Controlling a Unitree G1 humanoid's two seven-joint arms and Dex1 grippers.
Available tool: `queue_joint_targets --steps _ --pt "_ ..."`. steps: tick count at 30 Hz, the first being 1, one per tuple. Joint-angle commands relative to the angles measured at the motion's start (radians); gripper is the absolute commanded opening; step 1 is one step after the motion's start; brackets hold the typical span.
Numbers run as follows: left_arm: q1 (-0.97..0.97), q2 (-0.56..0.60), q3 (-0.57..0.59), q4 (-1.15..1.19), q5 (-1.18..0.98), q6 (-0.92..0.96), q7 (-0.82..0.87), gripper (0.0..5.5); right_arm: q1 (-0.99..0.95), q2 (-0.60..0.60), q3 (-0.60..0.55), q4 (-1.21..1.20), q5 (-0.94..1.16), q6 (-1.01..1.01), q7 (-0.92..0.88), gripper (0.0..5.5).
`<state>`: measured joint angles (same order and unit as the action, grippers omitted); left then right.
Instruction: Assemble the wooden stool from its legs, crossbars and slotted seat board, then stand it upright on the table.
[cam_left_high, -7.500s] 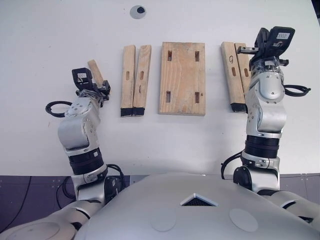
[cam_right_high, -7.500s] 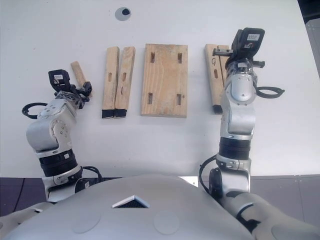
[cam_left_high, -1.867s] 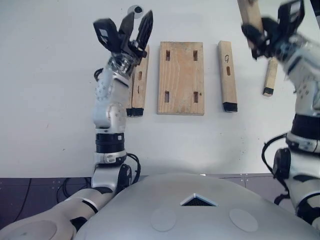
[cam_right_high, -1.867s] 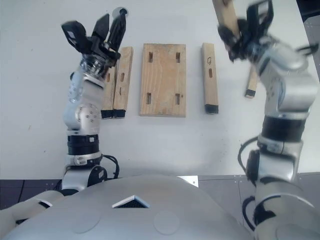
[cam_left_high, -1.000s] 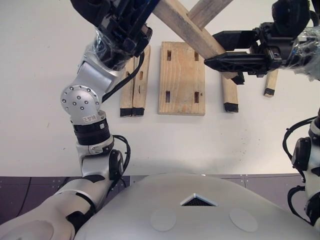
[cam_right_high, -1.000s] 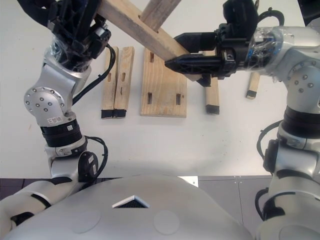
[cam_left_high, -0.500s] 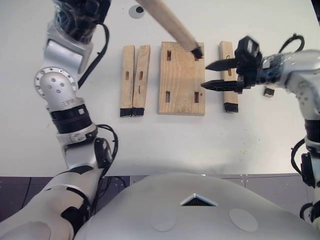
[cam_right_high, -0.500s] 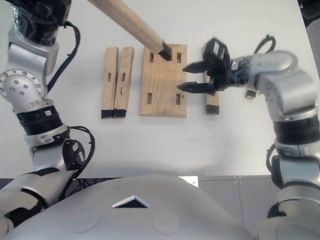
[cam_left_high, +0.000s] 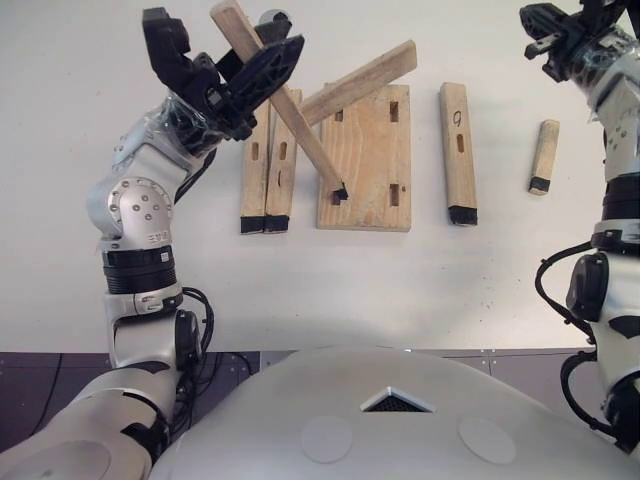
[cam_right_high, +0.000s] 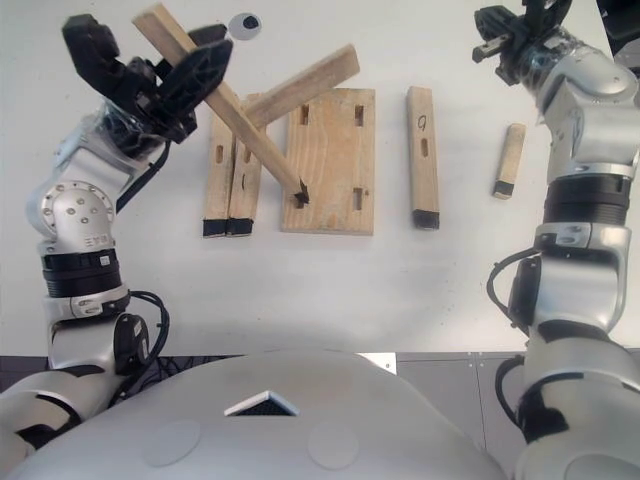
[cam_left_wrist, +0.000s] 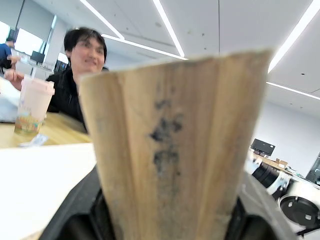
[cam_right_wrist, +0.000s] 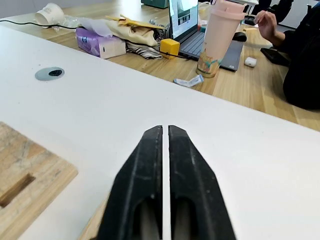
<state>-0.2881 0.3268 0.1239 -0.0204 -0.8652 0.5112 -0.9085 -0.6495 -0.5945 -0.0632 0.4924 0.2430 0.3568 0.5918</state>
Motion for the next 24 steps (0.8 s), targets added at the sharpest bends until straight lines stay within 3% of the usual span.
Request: queue_joint_targets --steps 1,14,24 --pt "0.013 0.031 -0.045 0.039 0.093 -0.027 -0.038 2.04 -0.034 0.016 -0.002 0.031 -0.015 -0.015 0.016 0.00" --pt "-0.062 0.102 -0.009 0.067 0.061 0.031 -0.080 2.04 0.014 0.041 0.017 -0.019 -0.036 -0.003 0.046 0.00" --pt "-0.118 0.227 -0.258 -0.043 0.253 0.005 -0.239 2.03 0.053 0.050 0.015 -0.079 -0.038 0.021 0.049 0.00"
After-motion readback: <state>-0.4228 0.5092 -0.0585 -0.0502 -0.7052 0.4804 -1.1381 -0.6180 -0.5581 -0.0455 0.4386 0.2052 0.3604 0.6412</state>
